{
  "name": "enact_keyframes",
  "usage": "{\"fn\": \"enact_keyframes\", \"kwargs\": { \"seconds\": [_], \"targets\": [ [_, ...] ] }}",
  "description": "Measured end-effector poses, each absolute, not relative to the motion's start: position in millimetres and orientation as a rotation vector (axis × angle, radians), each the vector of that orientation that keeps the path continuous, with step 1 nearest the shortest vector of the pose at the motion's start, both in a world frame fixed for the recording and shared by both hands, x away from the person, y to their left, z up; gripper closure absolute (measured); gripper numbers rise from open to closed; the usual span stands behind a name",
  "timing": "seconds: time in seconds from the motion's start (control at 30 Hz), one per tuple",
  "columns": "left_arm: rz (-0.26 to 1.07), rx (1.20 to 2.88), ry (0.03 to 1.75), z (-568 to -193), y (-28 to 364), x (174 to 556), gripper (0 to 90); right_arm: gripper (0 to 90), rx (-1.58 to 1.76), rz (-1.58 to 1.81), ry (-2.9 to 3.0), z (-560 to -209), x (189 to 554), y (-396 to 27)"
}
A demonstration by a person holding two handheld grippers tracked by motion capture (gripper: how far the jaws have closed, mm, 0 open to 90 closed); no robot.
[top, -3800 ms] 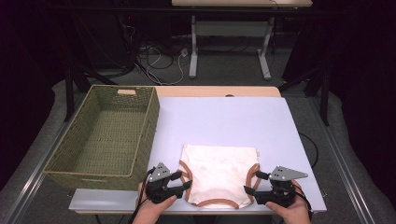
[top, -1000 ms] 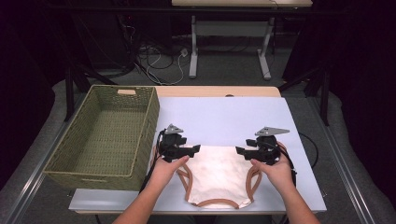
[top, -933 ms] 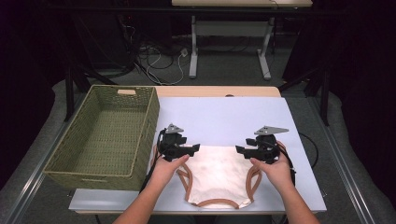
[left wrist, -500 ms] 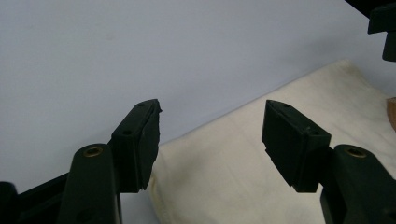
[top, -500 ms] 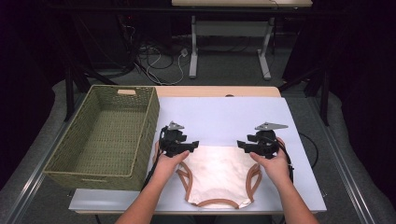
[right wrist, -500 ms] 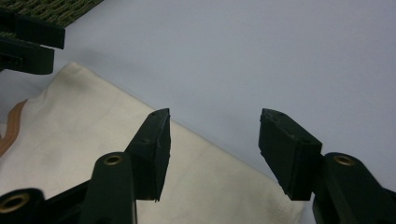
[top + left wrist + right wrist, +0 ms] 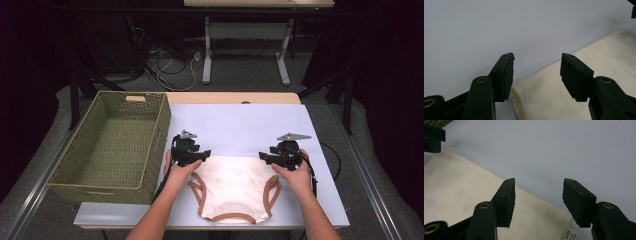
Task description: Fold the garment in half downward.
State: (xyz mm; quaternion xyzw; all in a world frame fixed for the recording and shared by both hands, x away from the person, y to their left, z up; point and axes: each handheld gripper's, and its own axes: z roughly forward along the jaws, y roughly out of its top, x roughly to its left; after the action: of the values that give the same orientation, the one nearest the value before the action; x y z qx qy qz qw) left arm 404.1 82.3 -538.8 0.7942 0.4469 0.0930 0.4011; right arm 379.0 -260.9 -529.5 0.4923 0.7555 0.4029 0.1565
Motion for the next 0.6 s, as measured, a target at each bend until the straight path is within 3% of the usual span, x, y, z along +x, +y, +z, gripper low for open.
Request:
{"fn": "enact_keyframes", "kwargs": {
  "seconds": [0.47, 0.6],
  "targets": [
    [0.193, 1.982, 1.247, -548.5, 88.9, 410.9, 46.9, 46.2, 1.418, 1.116, 2.173, -535.2, 380.0, -262.3],
    [0.182, 2.002, 1.260, -551.9, 89.2, 413.1, 52.6, 46.4, 1.411, 1.113, 2.191, -537.1, 380.5, -261.4]
  ]
}}
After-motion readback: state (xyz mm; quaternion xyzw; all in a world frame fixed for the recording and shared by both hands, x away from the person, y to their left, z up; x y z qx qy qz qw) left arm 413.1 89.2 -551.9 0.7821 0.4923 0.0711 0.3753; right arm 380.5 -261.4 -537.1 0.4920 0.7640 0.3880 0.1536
